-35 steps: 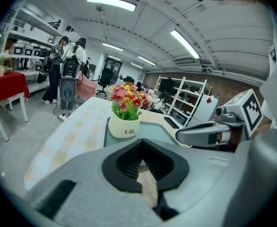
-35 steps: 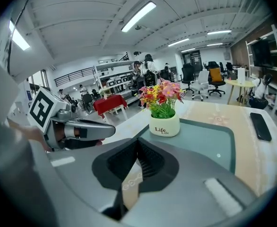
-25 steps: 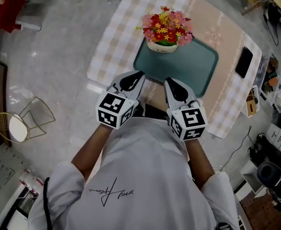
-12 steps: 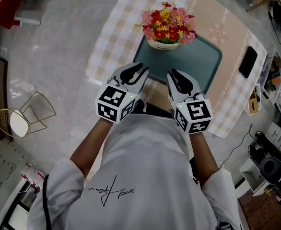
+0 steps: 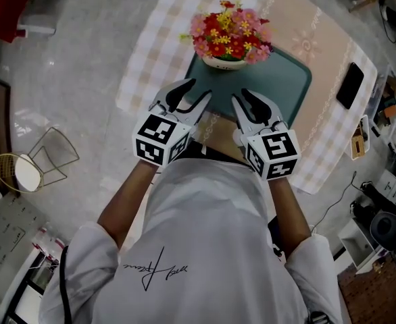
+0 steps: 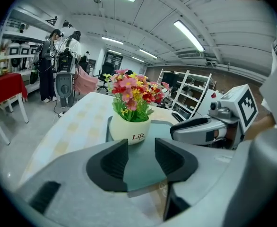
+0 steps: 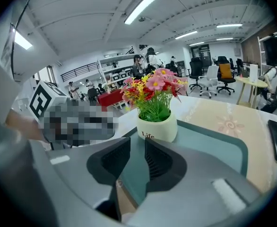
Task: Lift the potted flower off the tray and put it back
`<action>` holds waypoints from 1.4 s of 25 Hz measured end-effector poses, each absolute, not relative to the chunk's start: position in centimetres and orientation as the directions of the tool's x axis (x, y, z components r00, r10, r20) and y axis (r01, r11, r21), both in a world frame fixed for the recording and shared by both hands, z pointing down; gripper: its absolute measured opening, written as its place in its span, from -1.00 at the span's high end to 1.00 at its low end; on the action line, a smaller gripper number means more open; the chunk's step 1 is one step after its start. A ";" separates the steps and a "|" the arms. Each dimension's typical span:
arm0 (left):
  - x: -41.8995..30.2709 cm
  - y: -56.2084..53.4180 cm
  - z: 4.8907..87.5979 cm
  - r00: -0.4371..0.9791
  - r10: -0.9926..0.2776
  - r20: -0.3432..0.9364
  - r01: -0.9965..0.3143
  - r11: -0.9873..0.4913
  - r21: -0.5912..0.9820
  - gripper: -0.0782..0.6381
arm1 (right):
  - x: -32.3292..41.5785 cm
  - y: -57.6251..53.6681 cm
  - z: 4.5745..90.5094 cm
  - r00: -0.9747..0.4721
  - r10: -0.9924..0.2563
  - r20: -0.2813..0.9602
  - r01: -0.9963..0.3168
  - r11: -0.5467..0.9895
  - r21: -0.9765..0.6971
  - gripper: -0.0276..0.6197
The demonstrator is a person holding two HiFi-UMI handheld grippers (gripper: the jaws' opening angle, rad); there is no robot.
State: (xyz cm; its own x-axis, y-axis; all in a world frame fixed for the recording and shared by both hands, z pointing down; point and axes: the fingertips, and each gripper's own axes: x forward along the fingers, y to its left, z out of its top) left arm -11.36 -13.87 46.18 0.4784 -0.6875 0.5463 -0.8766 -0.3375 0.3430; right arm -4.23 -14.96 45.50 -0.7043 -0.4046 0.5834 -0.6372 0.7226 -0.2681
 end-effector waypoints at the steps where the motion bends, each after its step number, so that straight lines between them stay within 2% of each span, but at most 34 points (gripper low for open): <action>1: -11.4 -14.2 46.1 0.474 -0.692 0.545 -0.879 -0.335 0.339 0.31 | -4.2 -15.1 45.7 -0.706 -0.399 0.585 -0.632 0.727 -0.267 0.58; 5: -11.5 -14.9 46.3 0.460 -0.697 0.550 -0.886 -0.323 0.332 0.20 | -4.2 -15.9 46.6 -0.703 -0.385 0.598 -0.627 0.733 -0.264 0.49; 10: -11.8 -15.7 46.9 0.445 -0.699 0.560 -0.895 -0.328 0.302 0.18 | -4.5 -16.8 47.4 -0.698 -0.376 0.610 -0.618 0.747 -0.247 0.39; 16: -11.6 -16.7 47.6 0.444 -0.692 0.570 -0.895 -0.315 0.315 0.06 | -4.9 -17.4 48.5 -0.701 -0.349 0.622 -0.576 0.791 -0.206 0.21; 19: -11.4 -17.2 47.9 0.445 -0.689 0.572 -0.894 -0.310 0.323 0.03 | -5.1 -17.7 49.2 -0.694 -0.347 0.631 -0.566 0.804 -0.181 0.20; 23: -10.9 -17.8 48.0 0.450 -0.688 0.570 -0.891 -0.305 0.335 0.00 | -5.1 -18.8 49.9 -0.677 -0.375 0.633 -0.594 0.787 -0.168 0.16; 28: -10.9 -18.8 48.4 0.421 -0.701 0.575 -0.905 -0.287 0.313 -0.07 | -4.7 -20.2 51.0 -0.651 -0.402 0.644 -0.624 0.767 -0.151 -0.02; 35: -11.3 -19.8 49.0 0.404 -0.706 0.582 -0.913 -0.270 0.306 -0.11 | -5.0 -21.1 51.6 -0.662 -0.410 0.628 -0.616 0.774 -0.143 -0.09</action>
State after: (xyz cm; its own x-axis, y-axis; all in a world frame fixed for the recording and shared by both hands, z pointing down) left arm -11.28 -19.80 48.96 0.4037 -0.7061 0.5817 -0.9130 -0.2698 0.3060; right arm -4.98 -21.13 51.58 -0.6616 -0.4102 0.6277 -0.6163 0.7743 -0.1434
